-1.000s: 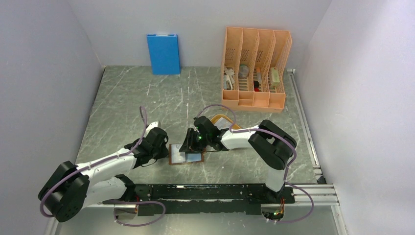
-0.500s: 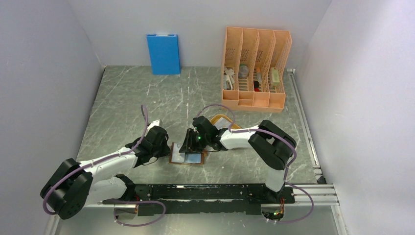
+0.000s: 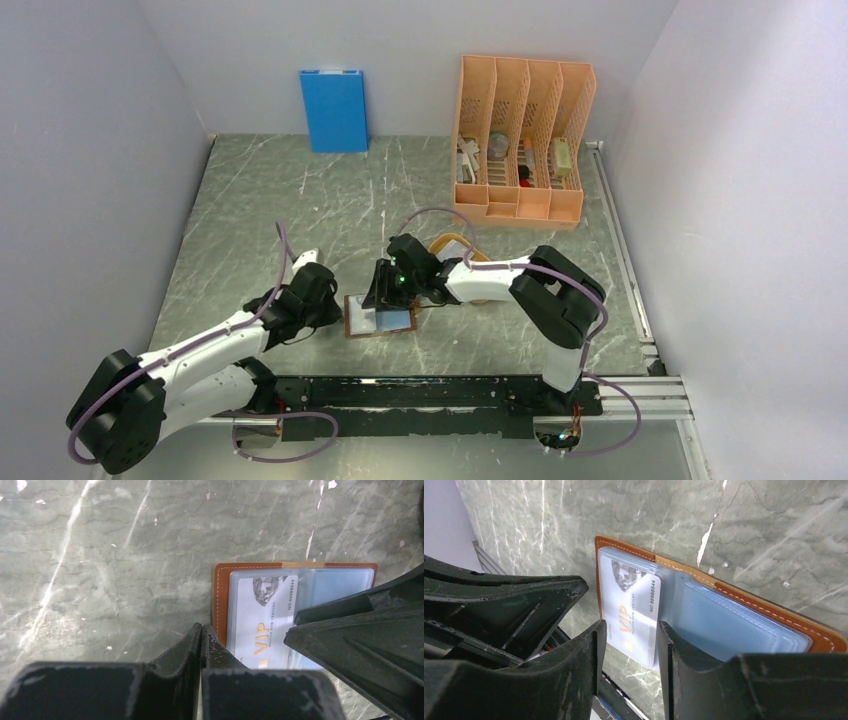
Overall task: Put the credit cards into the card holder
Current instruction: Insert the credit card into the card holder.
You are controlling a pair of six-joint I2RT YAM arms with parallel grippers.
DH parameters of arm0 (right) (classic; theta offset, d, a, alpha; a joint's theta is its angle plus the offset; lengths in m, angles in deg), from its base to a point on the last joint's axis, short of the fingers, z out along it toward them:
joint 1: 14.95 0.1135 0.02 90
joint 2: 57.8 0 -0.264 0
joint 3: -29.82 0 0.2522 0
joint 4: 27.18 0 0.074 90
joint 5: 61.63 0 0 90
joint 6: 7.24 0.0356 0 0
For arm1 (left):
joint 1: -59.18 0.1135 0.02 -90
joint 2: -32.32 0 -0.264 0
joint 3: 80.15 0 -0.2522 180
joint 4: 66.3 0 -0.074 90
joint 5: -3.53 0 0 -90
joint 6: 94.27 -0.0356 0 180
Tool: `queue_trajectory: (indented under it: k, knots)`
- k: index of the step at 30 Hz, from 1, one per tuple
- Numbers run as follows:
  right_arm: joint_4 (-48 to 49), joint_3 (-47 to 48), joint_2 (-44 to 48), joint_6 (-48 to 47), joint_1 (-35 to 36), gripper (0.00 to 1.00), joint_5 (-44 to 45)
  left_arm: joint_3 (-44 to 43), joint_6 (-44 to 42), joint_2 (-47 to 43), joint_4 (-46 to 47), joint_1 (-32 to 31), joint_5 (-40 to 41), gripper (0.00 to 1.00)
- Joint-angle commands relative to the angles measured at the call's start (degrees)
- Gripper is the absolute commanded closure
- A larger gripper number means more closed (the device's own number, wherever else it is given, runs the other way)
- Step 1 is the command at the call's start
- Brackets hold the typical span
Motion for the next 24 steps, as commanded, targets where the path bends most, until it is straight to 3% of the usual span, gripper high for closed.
queue_trajectory:
  k: [1,8,13,20,23,24]
  knots:
    - [-3.06,2.06,2.50,-1.83,0.16,0.53,2.41,-1.58,0.41,-2.05,-4.06,-0.13,2.33,0.93]
    - [-10.39,3.86,8.18,-5.27,-0.10,0.50,6.71,-4.33,-0.87,-3.88,-7.02,-0.03,2.63,0.90]
    - [-16.72,-0.07,19.84,-10.04,-0.17,0.53,15.88,-7.02,-5.71,-7.36,-6.91,-0.01,-1.16,0.80]
    - [-12.03,-16.10,33.29,-12.02,-0.12,0.55,19.15,-7.03,-8.17,-8.29,-3.10,-2.00,-8.14,0.54]
    - [-10.43,-19.04,33.27,-10.59,-0.04,0.55,17.31,-6.68,-7.88,-7.92,-1.41,-3.31,-8.97,0.39]
    - [-9.60,-19.81,33.05,-9.97,-0.05,0.55,16.72,-6.48,-7.82,-7.66,-0.64,-3.73,-9.45,0.27]
